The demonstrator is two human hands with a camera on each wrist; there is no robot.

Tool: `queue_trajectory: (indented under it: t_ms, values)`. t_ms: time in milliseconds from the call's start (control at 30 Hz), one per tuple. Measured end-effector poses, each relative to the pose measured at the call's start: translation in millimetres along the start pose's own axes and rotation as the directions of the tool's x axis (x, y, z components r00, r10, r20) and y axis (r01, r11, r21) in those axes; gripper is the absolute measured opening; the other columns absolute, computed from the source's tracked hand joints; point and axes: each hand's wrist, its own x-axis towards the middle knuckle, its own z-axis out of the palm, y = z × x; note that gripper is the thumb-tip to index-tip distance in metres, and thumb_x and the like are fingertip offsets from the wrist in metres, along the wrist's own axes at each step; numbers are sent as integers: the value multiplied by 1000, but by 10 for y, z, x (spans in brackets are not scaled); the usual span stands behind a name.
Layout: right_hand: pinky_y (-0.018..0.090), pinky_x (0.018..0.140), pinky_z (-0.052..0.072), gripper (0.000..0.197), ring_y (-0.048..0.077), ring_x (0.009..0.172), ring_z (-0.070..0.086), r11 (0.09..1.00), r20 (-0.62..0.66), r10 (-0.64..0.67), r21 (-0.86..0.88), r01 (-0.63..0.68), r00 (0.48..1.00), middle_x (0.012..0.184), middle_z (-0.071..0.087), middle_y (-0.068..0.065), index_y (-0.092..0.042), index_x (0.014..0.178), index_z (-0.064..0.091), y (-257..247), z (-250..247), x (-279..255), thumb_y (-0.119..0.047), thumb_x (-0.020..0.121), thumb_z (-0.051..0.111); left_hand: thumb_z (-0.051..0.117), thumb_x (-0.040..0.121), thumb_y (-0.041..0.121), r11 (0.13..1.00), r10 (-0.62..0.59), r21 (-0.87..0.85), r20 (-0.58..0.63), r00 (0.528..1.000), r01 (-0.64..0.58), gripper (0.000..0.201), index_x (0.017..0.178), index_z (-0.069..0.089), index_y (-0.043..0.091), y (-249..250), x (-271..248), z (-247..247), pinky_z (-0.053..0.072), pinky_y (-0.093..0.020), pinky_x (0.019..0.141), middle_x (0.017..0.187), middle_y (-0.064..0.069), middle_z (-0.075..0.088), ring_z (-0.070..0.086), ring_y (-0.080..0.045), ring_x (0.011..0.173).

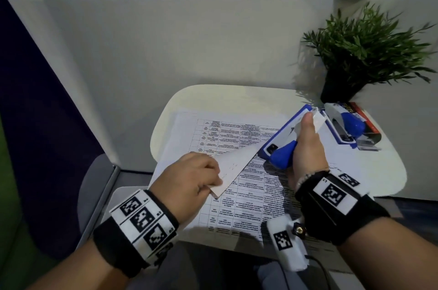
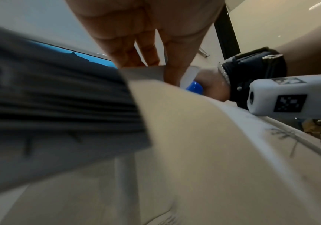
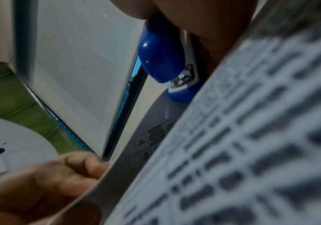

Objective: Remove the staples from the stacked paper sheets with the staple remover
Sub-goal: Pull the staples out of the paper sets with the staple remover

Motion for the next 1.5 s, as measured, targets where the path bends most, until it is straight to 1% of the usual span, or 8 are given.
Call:
queue_trajectory:
  t_ms: [67,133,233,333,500,1000,1267,1500]
  values:
    - [62,91,47,113,37,98,64,1000,36,-10,2,10,999,111,66,14,-30,120,57,-13,14,-63,-98,31,51,48,74,22,998,-34,-61,-59,998,31,22,80,70,26,31,-8,-10,48,-19,76,95,12,64,53,-4,94]
    - [61,92,48,109,37,100,64,999,77,-41,4,41,996,113,65,14,-32,117,58,-94,45,-136,-96,28,55,51,80,25,950,-242,-240,-157,957,201,18,88,64,35,105,11,-64,49,-15,78,94,20,66,58,1,91]
    - [58,94,47,81,31,102,64,981,121,-194,48,189,973,108,68,7,-45,103,61,-318,161,-245,-92,36,59,63,86,10,718,-602,-581,-243,760,383,27,79,63,37,149,104,-145,49,-13,69,76,21,67,61,3,68]
    - [55,97,46,72,29,107,62,936,188,-351,36,351,917,110,65,3,-46,103,55,-590,341,-392,-90,46,58,64,82,-2,581,-698,-718,-197,688,384,31,80,61,29,254,195,-245,52,-22,76,80,10,69,65,-5,73]
    - [40,73,56,41,9,71,63,917,307,-380,0,399,872,78,63,-10,-28,106,56,-801,505,-478,-61,83,49,63,83,-1,570,-688,-755,-224,690,323,28,80,61,27,385,258,-304,53,-30,78,86,4,70,68,-15,79]
    - [25,65,49,34,9,69,61,800,307,-527,-135,585,792,75,61,-7,-22,84,55,-714,594,-456,-52,83,38,63,83,3,649,-615,-716,-294,731,258,44,75,64,45,454,225,-355,52,-28,73,79,15,68,67,-14,78]
    - [23,61,46,28,6,62,58,804,309,-537,-91,587,785,66,57,-9,-25,77,52,-702,618,-475,-50,84,40,65,84,8,695,-569,-683,-331,752,225,32,78,63,39,493,216,-343,53,-31,75,83,9,68,67,-18,80]
    - [41,69,49,30,19,69,59,820,336,-515,-77,568,789,70,57,-4,-24,74,52,-717,625,-467,-50,84,40,64,83,4,676,-591,-698,-323,739,236,42,74,63,44,463,207,-327,49,-19,68,77,18,67,63,-6,70]
